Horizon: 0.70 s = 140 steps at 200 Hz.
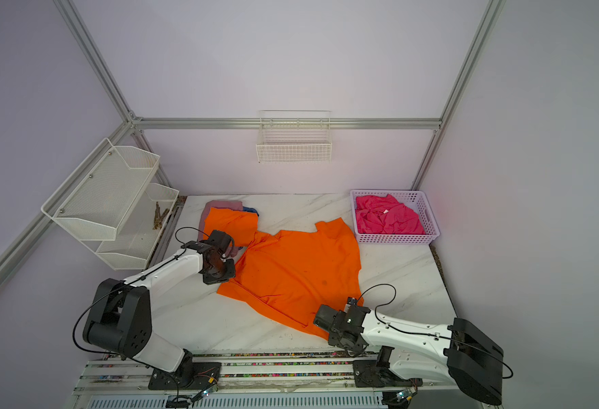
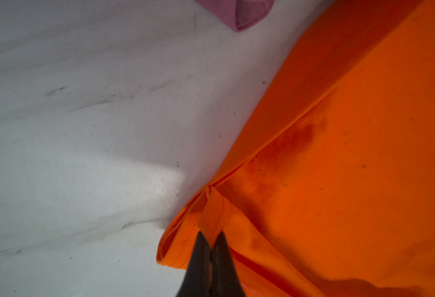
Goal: Fold and stack t-shirts
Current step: Fold the T-shirt.
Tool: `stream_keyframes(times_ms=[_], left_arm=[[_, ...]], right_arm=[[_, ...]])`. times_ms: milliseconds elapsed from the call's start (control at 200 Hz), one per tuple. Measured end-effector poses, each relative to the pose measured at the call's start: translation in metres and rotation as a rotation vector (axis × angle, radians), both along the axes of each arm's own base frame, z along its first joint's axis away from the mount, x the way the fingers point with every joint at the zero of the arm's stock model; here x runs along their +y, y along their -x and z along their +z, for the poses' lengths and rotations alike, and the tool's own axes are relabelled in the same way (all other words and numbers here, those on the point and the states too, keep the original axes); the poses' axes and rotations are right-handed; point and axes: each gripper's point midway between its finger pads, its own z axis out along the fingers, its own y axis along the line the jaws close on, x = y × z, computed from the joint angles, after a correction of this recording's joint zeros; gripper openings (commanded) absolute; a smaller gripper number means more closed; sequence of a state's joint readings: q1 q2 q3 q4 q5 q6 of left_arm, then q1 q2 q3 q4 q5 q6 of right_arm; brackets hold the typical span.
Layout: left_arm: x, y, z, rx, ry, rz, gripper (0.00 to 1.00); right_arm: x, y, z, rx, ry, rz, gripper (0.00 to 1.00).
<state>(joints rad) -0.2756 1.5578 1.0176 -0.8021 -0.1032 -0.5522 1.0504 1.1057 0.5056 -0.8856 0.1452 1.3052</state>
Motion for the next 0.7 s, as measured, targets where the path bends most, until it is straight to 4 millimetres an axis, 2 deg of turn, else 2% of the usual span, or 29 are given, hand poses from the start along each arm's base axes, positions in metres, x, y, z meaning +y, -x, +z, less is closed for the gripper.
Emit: stream_keyframes(times_ms=[55,145,230,345,590,625,700], left_arm=[[0.0,-0.0001,0.0,0.0,0.0,0.0,0.0],[0.0,-0.0001,0.0,0.0,0.0,0.0,0.0],[0.0,-0.0001,0.0,0.0,0.0,0.0,0.0],[0.0,-0.0001,0.0,0.0,0.0,0.0,0.0],[0.0,0.0001,0.0,0.001,-0.001,-0.004,0.0],[0.0001,0.0003,-0.0001,0.001,-0.002,-0.007,0.0],[0.0002,0.0004,-0.0001,0.002,-0.004,-0.014,0.0]], right_arm=[[-0.0008,0.0003,0.0,-0.006,-0.005,-0.001,0.51],[-0.0019,0.0006,-0.0004,-0.006,-0.001,-0.003,0.37],[-0.0024,0.0011,-0.0016,-0.002,0.011,0.006,0.29],[-0.0016,-0.0013,-0.0017,-0.008,0.022,0.013,0.0],[0.0,-0.0018,-0.0009,-0.006,0.024,0.032,0.0],[0.0003,-0.0015,-0.0005,-0.004,0.022,0.033,0.02],[0.0024,0.0003,0.0005,0.006,0.01,0.038,0.0]])
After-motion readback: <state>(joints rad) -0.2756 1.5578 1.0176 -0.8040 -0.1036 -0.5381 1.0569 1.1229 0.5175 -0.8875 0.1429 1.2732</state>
